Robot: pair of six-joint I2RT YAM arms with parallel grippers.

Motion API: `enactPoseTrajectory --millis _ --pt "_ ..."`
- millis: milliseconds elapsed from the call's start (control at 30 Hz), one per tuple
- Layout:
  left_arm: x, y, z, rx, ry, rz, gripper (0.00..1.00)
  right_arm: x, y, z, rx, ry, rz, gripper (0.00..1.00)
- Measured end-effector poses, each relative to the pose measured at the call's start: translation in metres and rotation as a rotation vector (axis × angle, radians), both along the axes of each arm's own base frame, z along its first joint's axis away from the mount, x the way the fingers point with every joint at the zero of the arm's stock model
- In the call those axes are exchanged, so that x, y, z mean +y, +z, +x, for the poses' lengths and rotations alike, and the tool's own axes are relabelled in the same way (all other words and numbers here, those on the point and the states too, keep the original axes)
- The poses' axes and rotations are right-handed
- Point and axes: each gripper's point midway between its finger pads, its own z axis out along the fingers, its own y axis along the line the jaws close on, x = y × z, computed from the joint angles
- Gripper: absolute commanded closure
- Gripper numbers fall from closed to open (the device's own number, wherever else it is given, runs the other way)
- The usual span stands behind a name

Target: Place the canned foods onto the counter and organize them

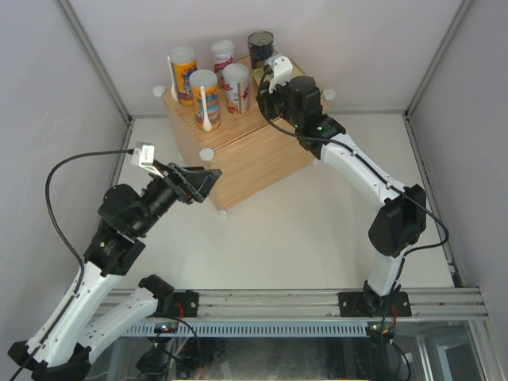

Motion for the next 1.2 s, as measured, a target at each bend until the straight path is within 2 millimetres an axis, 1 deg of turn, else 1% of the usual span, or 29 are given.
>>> enactPoseTrajectory --millis 167,400,533,867,1033,1200 --pt "0.001 0.000 0.002 0.001 0.004 0.002 0.21 0.000 0.000 0.002 -0.001 -0.001 0.002 0.86" --pt "0.001 -0.001 0.003 -0.002 0.005 0.010 0.21 -0.001 -0.001 0.014 -0.006 -0.016 0.006 0.86" --pt "0.002 -0.002 0.004 -0.002 0.004 0.011 0.21 -0.004 -0.005 0.018 0.000 -0.026 0.003 0.85" --pt "-0.002 -0.004 0.011 0.004 0.004 0.015 0.21 -0.014 -0.005 0.024 0.001 -0.050 0.002 0.85" --pt "-0.001 -0.004 0.012 0.005 0.006 0.016 0.21 -0.008 -0.005 0.020 0.003 -0.009 0.005 0.80" --pt "0.002 -0.002 0.011 -0.004 0.015 0.011 0.20 0.005 -0.007 0.010 0.011 0.042 0.000 0.77"
